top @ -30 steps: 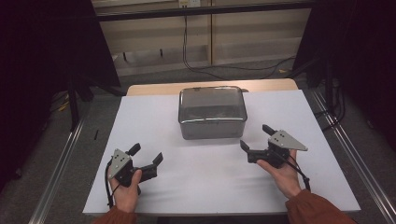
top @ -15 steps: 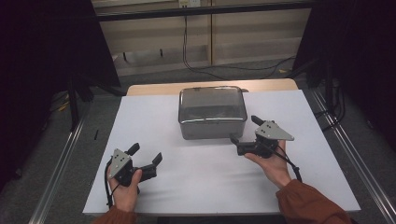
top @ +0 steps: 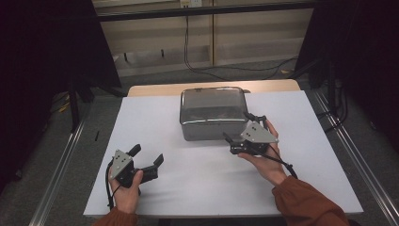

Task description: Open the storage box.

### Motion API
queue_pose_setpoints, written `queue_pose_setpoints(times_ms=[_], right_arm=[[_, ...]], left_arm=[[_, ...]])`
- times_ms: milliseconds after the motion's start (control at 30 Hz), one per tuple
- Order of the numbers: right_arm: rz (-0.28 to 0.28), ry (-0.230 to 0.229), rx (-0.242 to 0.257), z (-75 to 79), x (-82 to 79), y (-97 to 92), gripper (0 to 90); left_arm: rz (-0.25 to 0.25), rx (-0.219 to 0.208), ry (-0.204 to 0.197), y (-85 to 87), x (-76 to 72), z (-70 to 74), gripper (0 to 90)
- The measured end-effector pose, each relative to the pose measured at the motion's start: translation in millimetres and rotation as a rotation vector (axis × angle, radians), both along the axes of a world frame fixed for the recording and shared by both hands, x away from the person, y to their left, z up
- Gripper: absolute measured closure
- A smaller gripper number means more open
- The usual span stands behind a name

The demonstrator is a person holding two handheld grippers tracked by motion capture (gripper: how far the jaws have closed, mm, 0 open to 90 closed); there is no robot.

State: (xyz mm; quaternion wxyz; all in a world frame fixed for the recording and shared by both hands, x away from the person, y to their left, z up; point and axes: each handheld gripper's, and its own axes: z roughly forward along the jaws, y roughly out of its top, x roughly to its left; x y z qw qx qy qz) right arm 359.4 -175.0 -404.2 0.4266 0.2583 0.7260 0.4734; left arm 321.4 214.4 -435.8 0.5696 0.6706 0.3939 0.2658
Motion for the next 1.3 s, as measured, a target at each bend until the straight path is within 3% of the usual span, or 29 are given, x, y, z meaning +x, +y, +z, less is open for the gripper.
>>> queue_pose_setpoints(times_ms=[167, 200, 267, 400, 433, 467, 633, 800, 833, 867, 1033, 1100, 1300], right_arm=[[0.009, -0.03, -0.04, 0.0, 2.0, 7.7, 5.4], [0.004, -0.069, -0.098, -0.8, 2.4, 11.8, 5.7], [0.014, -0.104, -0.161, -2.4, 2.6, 16.2, 7.7], [0.029, -0.127, -0.215, -5.9, 2.5, 22.5, 9.2], [0.04, -0.139, -0.262, -8.2, 2.9, 26.3, 11.3], [0.04, -0.139, -0.262, -8.2, 2.9, 26.3, 11.3], [0.041, -0.192, -0.407, -11.5, 4.5, 34.7, 15.8], [0.031, -0.233, -0.511, -14.2, 6.4, 39.6, 23.9], [0.031, -0.233, -0.511, -14.2, 6.4, 39.6, 23.9], [0.029, -0.255, -0.57, -15.3, 6.7, 41.6, 26.8], [0.043, -0.281, -0.621, -16.2, 5.6, 46.1, 33.1], [0.033, -0.314, -0.671, -17.1, 5.2, 49.3, 37.0], [0.032, -0.328, -0.736, -21.3, 7.5, 52.9, 41.4]], left_arm=[[-0.003, 0.001, 0.001, -0.4, 0.2, 0.1, 4.4], [-0.003, 0.002, 0.003, -0.3, 0.4, 0.1, 4.4], [-0.001, 0.003, 0.004, -0.3, 0.4, 0.0, 4.4], [-0.003, 0.005, 0.005, -1.2, 1.3, -0.2, 4.4], [-0.004, 0.004, 0.003, -2.1, 1.6, -0.1, 4.5], [-0.004, 0.004, 0.003, -2.1, 1.6, -0.1, 4.4], [-0.008, 0.011, 0.007, -2.5, 1.9, 0.0, 4.4], [-0.008, 0.012, 0.011, -1.9, 2.2, -0.1, 4.4], [-0.008, 0.012, 0.011, -1.9, 2.2, -0.1, 4.4], [-0.009, 0.012, 0.011, -1.9, 2.3, -0.1, 4.4], [0.001, 0.015, 0.011, -1.8, 2.6, -0.2, 4.4], [-0.002, 0.017, 0.01, -2.3, 2.9, -0.2, 4.3], [-0.002, 0.017, 0.011, -2.4, 3.3, -0.3, 4.4]])
